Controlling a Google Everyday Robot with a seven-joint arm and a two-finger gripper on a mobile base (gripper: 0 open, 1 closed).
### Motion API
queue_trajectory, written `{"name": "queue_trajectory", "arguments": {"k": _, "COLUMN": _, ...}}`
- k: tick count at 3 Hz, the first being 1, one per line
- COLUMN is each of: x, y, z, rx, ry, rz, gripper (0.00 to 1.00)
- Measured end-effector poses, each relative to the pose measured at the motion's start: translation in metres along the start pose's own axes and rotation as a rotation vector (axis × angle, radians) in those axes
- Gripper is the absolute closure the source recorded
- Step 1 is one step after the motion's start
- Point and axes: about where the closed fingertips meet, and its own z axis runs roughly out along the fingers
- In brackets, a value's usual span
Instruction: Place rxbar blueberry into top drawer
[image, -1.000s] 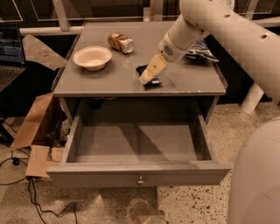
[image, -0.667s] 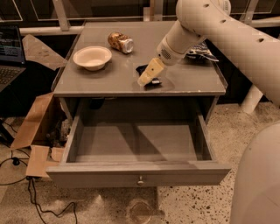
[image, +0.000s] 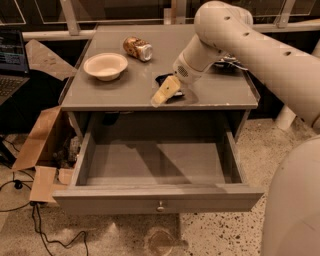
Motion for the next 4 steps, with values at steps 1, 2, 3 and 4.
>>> {"name": "queue_trajectory", "arguments": {"k": 1, "x": -0.0021, "y": 0.0082, "z": 0.0060, "rx": -0.028, "ry": -0.007, "rz": 0.007, "gripper": 0.00}}
{"name": "queue_trajectory", "arguments": {"k": 2, "x": -0.0051, "y": 0.0129, "z": 0.0052, "rx": -0.029, "ry": -0.026, "rz": 0.018, "gripper": 0.00}}
{"name": "queue_trajectory", "arguments": {"k": 3, "x": -0.0052, "y": 0.0131, "z": 0.0051, "rx": -0.029, "ry": -0.027, "rz": 0.018, "gripper": 0.17}}
{"name": "queue_trajectory", "arguments": {"k": 4, "x": -0.0052, "y": 0.0131, "z": 0.0052, "rx": -0.029, "ry": -0.027, "rz": 0.018, "gripper": 0.48}}
